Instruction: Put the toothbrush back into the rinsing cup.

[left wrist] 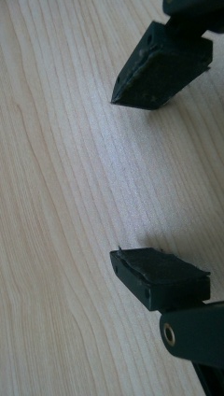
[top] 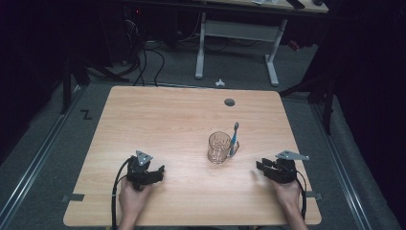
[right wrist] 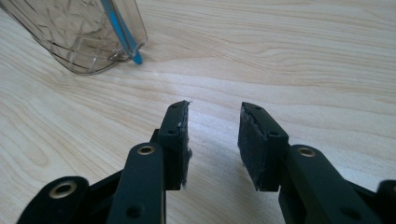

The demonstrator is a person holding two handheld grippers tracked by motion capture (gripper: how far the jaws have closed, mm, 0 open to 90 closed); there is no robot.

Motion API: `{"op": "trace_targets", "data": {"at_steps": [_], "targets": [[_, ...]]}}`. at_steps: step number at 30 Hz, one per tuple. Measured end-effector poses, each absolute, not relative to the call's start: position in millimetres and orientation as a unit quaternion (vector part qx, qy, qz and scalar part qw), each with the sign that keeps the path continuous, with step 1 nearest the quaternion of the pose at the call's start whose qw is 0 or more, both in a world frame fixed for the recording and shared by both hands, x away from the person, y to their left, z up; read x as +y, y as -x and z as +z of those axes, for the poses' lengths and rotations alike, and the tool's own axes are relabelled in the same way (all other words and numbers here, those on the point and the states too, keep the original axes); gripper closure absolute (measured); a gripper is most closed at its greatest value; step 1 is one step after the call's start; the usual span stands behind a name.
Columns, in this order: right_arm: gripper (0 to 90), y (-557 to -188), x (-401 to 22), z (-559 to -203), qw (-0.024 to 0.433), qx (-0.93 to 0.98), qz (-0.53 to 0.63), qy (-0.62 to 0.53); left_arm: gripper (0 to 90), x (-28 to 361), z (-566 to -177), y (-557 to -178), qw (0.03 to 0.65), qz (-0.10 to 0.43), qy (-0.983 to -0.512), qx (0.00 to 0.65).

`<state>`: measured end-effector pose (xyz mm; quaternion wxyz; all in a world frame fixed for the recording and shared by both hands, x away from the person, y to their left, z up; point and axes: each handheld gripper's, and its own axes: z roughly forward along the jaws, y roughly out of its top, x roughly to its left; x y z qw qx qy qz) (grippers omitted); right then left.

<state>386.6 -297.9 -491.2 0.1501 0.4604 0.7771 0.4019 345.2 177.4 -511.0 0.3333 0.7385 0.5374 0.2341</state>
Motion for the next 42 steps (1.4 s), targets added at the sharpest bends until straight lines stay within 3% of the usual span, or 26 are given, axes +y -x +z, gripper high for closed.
{"op": "trace_targets", "data": {"at_steps": [31,42], "targets": [[62.1,-383,-294,-503,0.184,0.791,0.364,-0.456,21.4,177,-511,-345,0.333,0.234,-0.738,0.537],[49.0,-378,-285,-504,0.206,0.801,0.349,-0.442,21.5,177,-511,-345,0.334,0.234,-0.738,0.538]]}}
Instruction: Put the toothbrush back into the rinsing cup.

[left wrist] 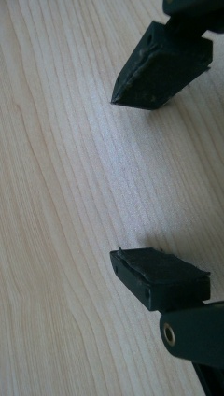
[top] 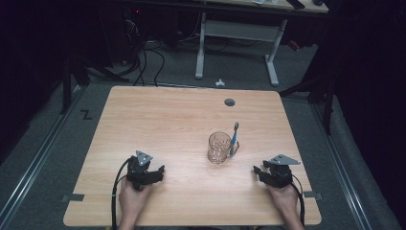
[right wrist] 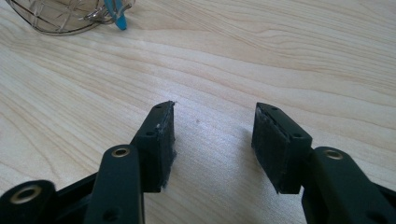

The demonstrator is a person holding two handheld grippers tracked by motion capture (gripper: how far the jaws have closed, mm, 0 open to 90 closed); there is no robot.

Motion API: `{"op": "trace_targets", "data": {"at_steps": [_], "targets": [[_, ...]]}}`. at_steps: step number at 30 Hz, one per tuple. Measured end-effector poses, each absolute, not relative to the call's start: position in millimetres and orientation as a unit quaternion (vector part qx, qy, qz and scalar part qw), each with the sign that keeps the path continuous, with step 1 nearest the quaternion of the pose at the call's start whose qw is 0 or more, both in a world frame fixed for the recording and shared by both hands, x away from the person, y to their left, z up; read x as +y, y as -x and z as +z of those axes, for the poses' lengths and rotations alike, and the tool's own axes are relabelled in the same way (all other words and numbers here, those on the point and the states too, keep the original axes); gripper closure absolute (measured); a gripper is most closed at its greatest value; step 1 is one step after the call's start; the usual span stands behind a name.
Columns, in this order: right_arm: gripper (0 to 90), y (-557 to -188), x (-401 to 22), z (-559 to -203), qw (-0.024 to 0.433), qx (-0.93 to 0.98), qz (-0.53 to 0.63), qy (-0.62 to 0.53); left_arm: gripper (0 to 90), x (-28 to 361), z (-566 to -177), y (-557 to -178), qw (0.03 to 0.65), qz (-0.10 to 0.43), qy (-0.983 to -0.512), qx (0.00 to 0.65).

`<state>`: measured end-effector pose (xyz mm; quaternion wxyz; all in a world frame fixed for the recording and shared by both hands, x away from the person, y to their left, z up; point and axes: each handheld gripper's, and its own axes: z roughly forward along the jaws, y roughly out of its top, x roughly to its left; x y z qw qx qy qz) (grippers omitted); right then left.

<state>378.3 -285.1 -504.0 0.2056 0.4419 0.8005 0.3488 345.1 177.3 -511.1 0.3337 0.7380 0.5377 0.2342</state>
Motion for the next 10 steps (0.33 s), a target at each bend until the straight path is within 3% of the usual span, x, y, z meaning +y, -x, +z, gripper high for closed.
{"op": "trace_targets", "data": {"at_steps": [10], "targets": [[46.7,-378.5,-284.9,-504.1,0.205,0.801,0.348,-0.441,21.4,177.4,-511.0,-345.1,0.333,0.234,-0.739,0.537]]}}
